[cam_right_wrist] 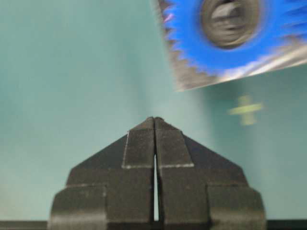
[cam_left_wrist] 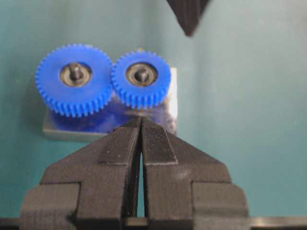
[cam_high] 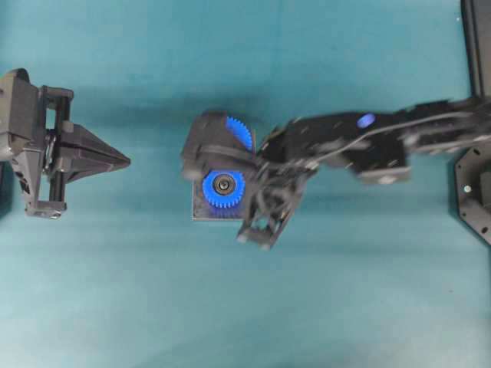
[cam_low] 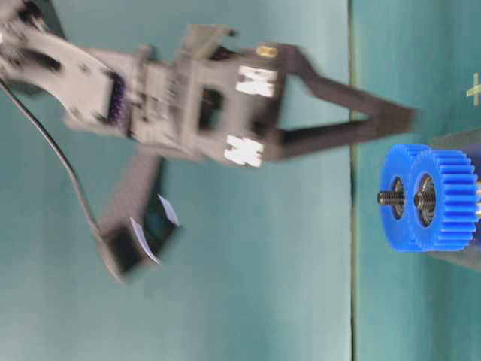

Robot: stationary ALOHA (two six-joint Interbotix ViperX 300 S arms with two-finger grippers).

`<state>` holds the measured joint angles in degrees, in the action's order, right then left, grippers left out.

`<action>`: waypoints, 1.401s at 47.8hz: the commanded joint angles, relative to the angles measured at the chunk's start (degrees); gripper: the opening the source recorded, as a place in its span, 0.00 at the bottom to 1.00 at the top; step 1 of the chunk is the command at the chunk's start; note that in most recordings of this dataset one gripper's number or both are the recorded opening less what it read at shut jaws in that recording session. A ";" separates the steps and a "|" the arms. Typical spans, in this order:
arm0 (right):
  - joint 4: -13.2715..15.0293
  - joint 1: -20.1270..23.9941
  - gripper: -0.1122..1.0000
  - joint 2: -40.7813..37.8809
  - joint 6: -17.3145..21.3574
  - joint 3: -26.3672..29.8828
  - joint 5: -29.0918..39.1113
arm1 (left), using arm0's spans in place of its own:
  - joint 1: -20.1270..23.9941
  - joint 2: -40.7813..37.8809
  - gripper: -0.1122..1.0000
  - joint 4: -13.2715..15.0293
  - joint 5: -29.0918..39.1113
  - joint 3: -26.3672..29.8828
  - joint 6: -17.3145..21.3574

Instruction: Fit the small gear onto the shaft.

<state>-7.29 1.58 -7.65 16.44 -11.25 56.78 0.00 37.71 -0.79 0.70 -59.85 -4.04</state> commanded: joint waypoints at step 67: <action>5.27 -0.88 0.08 23.64 -2.72 -32.26 -41.13 | 0.09 -0.53 0.10 -0.09 -4.04 0.09 0.00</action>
<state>-2.37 0.35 14.94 15.03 -43.95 16.70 0.00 37.35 -0.70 -2.64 -60.29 -4.04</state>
